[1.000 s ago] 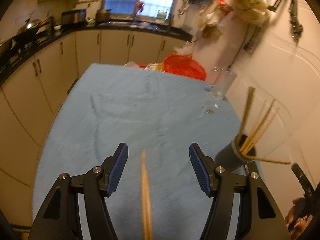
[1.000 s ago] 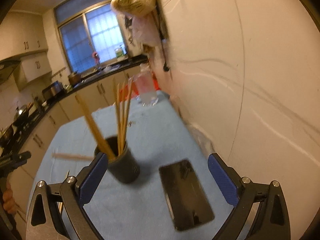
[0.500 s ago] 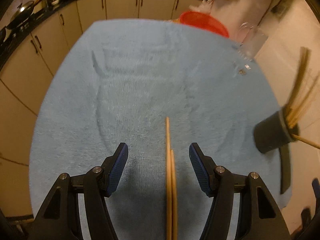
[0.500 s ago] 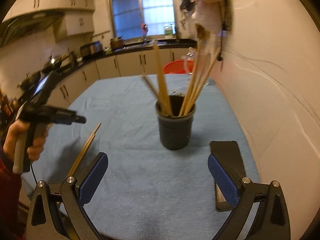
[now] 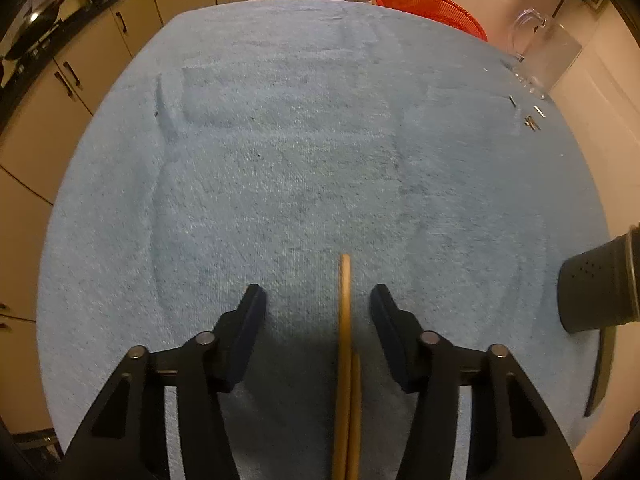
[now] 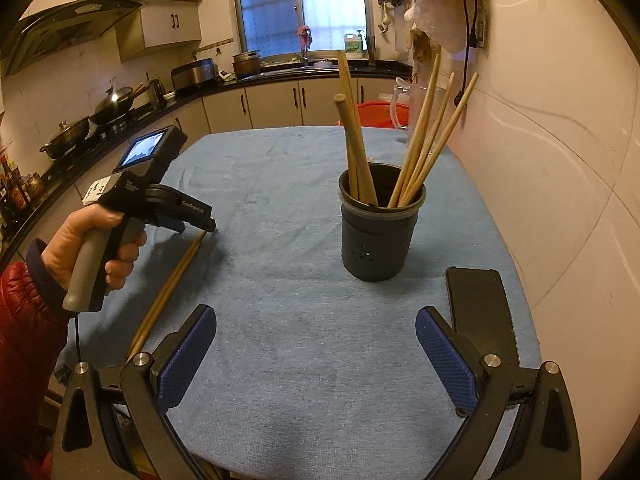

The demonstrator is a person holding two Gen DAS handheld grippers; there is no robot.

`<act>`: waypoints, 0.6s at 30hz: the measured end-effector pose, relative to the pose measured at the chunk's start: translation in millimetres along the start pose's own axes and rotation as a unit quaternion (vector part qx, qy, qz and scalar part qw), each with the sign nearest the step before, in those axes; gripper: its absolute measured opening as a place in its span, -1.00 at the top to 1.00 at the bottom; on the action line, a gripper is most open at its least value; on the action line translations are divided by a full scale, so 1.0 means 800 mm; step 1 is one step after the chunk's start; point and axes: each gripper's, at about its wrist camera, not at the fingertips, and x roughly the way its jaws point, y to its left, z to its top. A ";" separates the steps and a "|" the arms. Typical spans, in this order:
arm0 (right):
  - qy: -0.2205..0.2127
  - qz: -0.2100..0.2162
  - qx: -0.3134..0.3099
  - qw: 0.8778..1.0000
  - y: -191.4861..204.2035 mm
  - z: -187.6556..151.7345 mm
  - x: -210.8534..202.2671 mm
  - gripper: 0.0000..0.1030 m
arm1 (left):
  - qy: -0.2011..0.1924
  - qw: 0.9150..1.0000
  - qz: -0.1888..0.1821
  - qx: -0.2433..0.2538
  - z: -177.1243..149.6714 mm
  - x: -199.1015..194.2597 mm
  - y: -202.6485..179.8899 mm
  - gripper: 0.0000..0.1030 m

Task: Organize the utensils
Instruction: 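Grasp a wooden chopstick with the left tool while the right tool grasps another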

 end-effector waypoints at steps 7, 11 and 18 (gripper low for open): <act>0.005 0.007 0.003 1.000 0.006 0.009 0.007 -0.98 | -0.003 0.999 0.029 0.018 -0.022 -0.012 0.022 0.21; 0.011 0.015 -0.003 1.000 0.018 0.016 0.013 -0.98 | -0.006 0.999 0.030 0.011 -0.056 -0.029 0.052 0.21; 0.068 0.082 0.012 0.994 0.052 0.039 0.052 -0.89 | -0.011 1.000 0.012 -0.017 -0.111 -0.054 0.093 0.21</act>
